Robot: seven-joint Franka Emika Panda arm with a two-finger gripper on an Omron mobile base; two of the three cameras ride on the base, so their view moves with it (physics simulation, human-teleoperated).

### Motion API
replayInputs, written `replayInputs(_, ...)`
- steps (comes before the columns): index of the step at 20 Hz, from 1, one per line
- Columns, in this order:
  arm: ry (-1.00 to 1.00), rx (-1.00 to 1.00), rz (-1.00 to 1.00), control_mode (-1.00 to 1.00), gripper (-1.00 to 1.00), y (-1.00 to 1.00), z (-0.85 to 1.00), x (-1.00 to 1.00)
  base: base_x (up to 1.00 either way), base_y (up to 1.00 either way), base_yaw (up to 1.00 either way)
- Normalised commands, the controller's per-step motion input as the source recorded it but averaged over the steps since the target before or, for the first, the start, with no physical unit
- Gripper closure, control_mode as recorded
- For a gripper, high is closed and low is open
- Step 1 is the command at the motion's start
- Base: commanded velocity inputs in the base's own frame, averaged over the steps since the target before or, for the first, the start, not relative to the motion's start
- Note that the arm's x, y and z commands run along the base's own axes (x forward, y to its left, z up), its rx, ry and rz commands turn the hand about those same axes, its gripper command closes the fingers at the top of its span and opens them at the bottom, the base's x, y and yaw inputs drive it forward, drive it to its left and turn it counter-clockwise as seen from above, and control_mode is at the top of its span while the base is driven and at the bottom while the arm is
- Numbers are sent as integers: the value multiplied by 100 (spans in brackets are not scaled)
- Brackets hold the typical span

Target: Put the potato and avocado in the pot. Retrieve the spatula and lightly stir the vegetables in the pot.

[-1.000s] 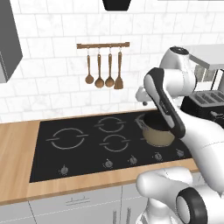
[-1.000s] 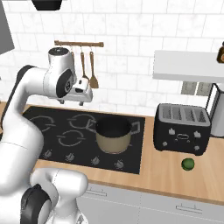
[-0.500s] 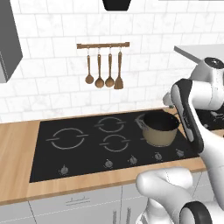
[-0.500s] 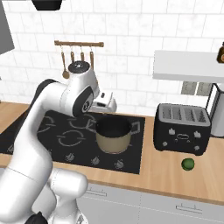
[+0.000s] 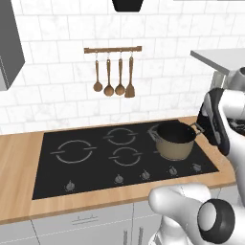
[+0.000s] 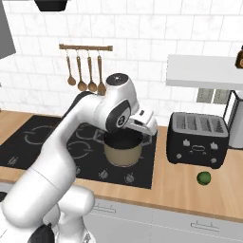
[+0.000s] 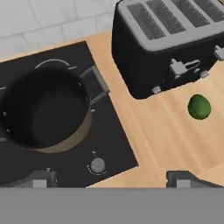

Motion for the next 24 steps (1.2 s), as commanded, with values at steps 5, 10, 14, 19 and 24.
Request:
replayInputs(5, 11, 0, -21, -100, -100, -100, -37, 1, 0, 0, 0)
replayInputs(10, 5, 0, -7, -100, -100, -100, -57, 1, 0, 0, 0)
replayInputs(14, 6, 0, 0, -100, -100, -90, -52, 20, 0, 0, 0)
replayInputs(19, 7, 2, 0, -100, -100, -70, -39, 33, 0, 0, 0)
replayInputs(24, 7, 4, 0, -100, -100, -58, -31, 29, 0, 0, 0)
